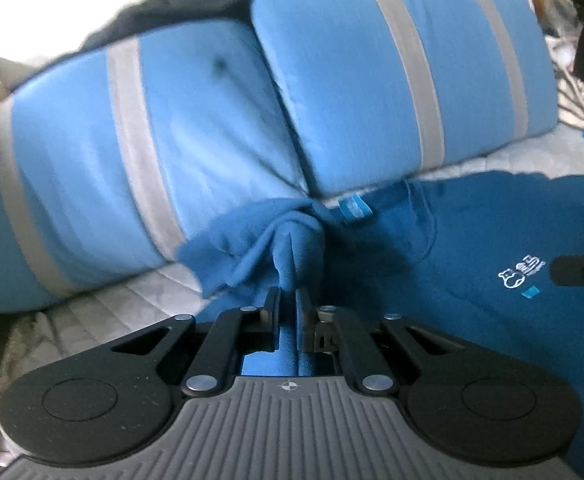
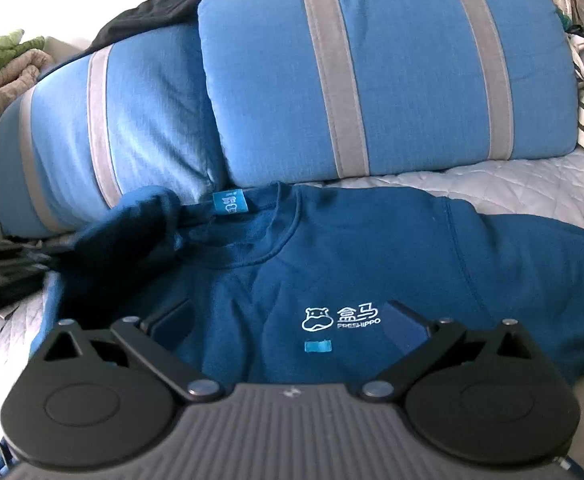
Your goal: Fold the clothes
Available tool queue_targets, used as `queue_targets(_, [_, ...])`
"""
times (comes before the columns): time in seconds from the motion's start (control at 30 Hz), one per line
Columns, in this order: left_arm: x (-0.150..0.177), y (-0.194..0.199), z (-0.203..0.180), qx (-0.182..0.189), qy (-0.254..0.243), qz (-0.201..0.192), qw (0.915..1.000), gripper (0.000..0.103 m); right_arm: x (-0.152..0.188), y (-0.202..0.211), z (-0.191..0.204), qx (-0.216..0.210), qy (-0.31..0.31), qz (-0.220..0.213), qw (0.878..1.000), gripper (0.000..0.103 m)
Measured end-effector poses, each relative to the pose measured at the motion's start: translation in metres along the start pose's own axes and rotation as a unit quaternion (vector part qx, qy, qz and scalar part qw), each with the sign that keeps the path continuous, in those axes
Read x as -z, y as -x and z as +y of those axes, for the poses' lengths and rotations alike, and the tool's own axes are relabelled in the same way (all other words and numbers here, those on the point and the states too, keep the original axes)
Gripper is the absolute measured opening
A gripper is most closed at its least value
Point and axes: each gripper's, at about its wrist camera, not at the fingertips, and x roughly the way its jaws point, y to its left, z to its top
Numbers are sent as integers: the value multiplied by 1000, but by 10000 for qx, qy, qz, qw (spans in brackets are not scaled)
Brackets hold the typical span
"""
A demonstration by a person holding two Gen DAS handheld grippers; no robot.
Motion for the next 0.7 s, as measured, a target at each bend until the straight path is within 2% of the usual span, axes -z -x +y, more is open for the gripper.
queue_targets(0.1, [2,28,12,62,-26,-45,10000,8,0,0,0,-5,6,25,10000,103])
queue_targets(0.2, [6,53,16,201,-254,-9,9995,7,0,1,0,-17,8,52,10000,103])
queue_targets(0.3, [15,70,17,403,-417,211,9981,7,0,1,1,-36,4,78,10000,103])
queue_targets(0.57, [43,78,15,924,-635,831,9902,8,2,1,1,-43,-3,141,9999,103])
queue_targets(0.67, [49,77,22,1124,-492,970,9877,11,2,1,1,-44,-11,158,9999,103])
queue_targets(0.7, [49,78,25,1165,-387,989,9875,15,2,1,1,-44,-13,168,9998,103])
